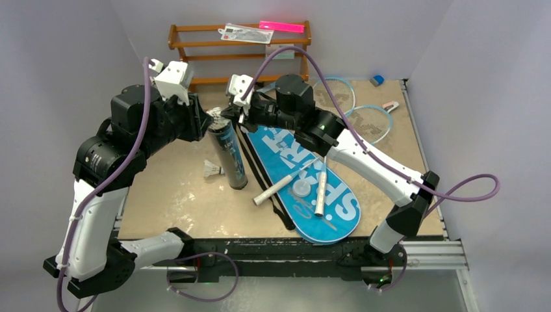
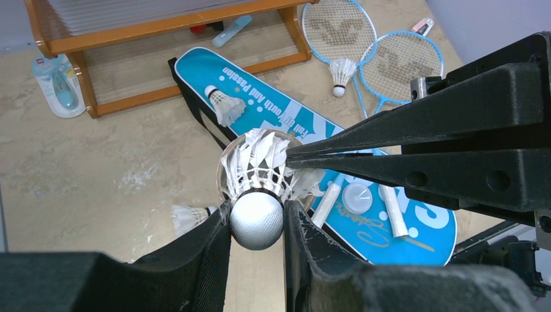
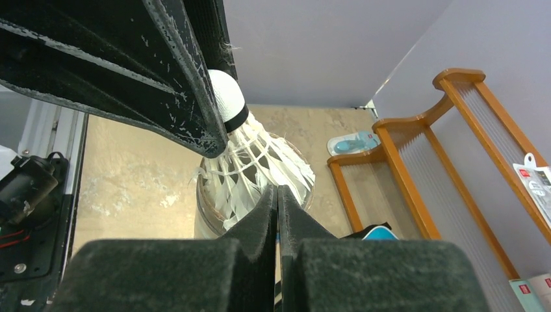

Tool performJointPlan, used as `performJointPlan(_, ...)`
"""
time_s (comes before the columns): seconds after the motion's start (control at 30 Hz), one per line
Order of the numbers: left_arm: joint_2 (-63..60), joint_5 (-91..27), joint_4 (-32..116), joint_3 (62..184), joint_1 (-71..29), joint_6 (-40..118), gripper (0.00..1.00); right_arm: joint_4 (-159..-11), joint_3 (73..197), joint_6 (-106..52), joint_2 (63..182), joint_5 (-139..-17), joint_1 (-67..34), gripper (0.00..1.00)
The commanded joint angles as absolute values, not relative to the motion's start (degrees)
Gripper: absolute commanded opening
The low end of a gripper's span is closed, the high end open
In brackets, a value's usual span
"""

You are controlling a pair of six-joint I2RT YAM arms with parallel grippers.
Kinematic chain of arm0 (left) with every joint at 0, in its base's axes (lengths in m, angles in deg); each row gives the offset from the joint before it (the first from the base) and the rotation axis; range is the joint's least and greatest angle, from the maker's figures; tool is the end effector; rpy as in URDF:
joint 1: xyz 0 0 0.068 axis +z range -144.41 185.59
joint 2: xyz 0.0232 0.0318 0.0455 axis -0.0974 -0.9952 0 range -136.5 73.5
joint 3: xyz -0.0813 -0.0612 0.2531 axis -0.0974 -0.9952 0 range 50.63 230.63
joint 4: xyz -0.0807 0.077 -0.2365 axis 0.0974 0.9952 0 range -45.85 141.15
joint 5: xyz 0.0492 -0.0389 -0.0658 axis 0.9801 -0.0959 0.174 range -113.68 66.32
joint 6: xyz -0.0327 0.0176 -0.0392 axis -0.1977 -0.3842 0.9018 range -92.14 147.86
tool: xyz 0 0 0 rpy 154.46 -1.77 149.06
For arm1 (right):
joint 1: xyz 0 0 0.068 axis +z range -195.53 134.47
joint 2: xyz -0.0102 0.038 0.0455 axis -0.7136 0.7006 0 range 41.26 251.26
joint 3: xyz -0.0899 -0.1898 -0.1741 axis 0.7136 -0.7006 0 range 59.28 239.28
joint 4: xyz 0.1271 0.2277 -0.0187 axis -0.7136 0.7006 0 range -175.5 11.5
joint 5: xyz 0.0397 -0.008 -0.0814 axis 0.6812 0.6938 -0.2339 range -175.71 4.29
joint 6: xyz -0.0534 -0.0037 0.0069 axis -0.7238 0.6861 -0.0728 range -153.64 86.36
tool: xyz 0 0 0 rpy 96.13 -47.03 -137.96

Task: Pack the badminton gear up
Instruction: Place the shuttlecock at the shuttle tube.

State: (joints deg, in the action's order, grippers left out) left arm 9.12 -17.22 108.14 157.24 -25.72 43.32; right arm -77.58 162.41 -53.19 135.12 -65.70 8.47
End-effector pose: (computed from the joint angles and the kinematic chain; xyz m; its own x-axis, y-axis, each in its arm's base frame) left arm 0.1290 -0.0738 0.5200 -0.4191 -0.0552 -0.9063 0.3272 0.9219 -0.2074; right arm 0.2119 0.3123 0.4781 0.3348 -0.0744 -0.9394 -0.9011 0.2661 -0.3422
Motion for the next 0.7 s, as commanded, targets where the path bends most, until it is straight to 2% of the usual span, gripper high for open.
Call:
performJointPlan(0.0, 9.7, -16.6, 107.4, 158.6, -26.0, 43.7, 0.00, -77.5, 164.4, -52.5, 134.0, -67.5, 8.7, 0.00)
performJointPlan(0.4, 10.6, -15.3, 106.1, 157.8, -26.0, 44.6, 0.00, -79.2, 160.7, -52.2, 129.5, -63.6, 8.7, 0.00)
performJointPlan(0.67, 10.4, -15.2, 106.5, 157.8, -26.0, 45.0, 0.00, -74.2, 164.4, -53.1, 133.1, -62.0, 8.7, 0.00)
